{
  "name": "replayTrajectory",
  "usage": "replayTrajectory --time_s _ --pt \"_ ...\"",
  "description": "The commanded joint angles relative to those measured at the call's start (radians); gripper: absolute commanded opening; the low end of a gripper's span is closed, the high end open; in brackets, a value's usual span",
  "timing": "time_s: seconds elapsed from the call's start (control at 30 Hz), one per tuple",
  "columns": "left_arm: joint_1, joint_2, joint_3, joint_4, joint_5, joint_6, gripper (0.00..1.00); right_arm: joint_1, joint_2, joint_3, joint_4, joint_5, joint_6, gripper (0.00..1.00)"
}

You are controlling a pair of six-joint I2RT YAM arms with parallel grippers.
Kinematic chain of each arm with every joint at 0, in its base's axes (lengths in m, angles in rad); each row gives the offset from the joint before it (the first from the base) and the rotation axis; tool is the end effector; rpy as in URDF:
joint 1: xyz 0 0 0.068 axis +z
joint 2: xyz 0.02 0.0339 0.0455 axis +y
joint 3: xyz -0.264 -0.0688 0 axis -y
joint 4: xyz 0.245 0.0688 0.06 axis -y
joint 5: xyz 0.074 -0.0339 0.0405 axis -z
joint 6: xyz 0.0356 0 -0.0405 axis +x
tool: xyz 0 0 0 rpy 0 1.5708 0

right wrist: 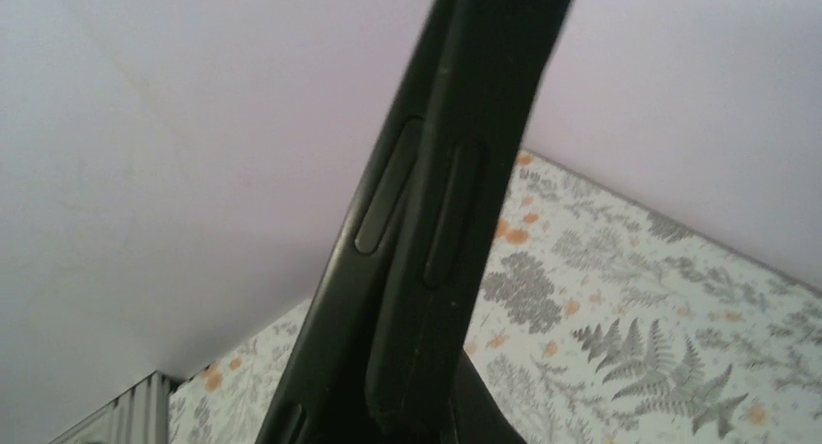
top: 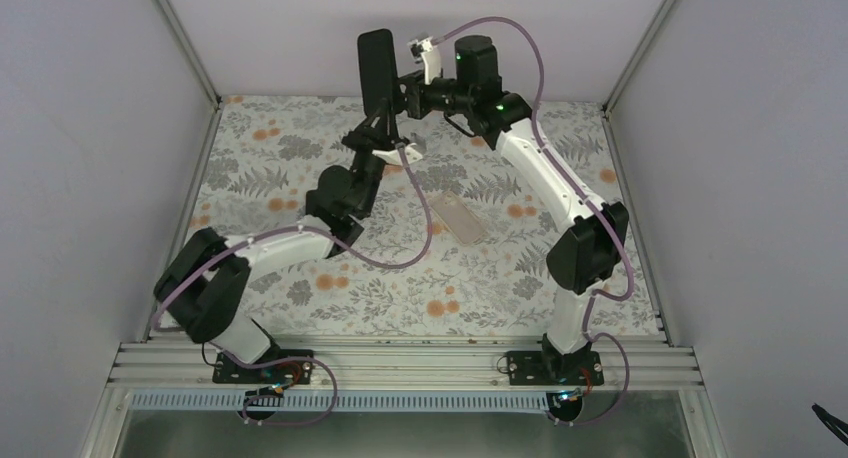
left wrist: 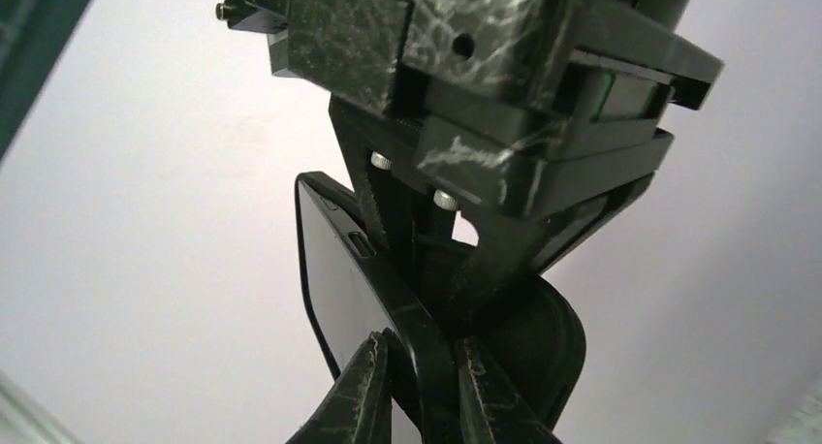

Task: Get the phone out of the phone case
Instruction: Remove the phone case from the phone, then place the phone case at the center of the board.

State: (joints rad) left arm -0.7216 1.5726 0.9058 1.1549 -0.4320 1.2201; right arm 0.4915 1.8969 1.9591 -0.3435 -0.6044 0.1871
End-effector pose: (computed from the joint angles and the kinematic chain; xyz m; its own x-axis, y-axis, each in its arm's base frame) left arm 0.2681 -0.2161 0.3230 0.4236 0.7633 -0.4878 -0.2199 0.6091 0.7620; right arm 0.3824 0.2277 0.4100 -0.4022 -0.0417 -0.9146 -0.8089 0.4840 0.3337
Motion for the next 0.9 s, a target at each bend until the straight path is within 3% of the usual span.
replayTrajectory --time_s 0.0,0.23,0.43,0.6,0.87 --pt "0.057 -0.267 -0.066 0.093 -0.158 -0.031 0.02 -0.182 -0.002 -0.069 -0.101 0.398 -0.264 0.03" --pt "0.067 -0.434 -0.181 -0.114 -0.188 -0.041 0.02 -0.189 -0.043 -0.141 -0.115 0.428 -0.354 0.03" --pt "0.098 -0.531 -0.275 -0.347 -0.185 -0.117 0.02 -0.188 -0.033 -0.123 -0.224 0.258 -0.374 0.03" --pt "0.174 -0.639 -0.43 -0.499 -0.167 -0.173 0.02 -0.178 -0.049 -0.177 -0.307 0.155 -0.412 0.03" --pt "0.339 -0.798 -0.649 -0.657 -0.12 -0.123 0.02 -0.103 0.016 -0.218 -0.447 0.058 -0.464 0.03"
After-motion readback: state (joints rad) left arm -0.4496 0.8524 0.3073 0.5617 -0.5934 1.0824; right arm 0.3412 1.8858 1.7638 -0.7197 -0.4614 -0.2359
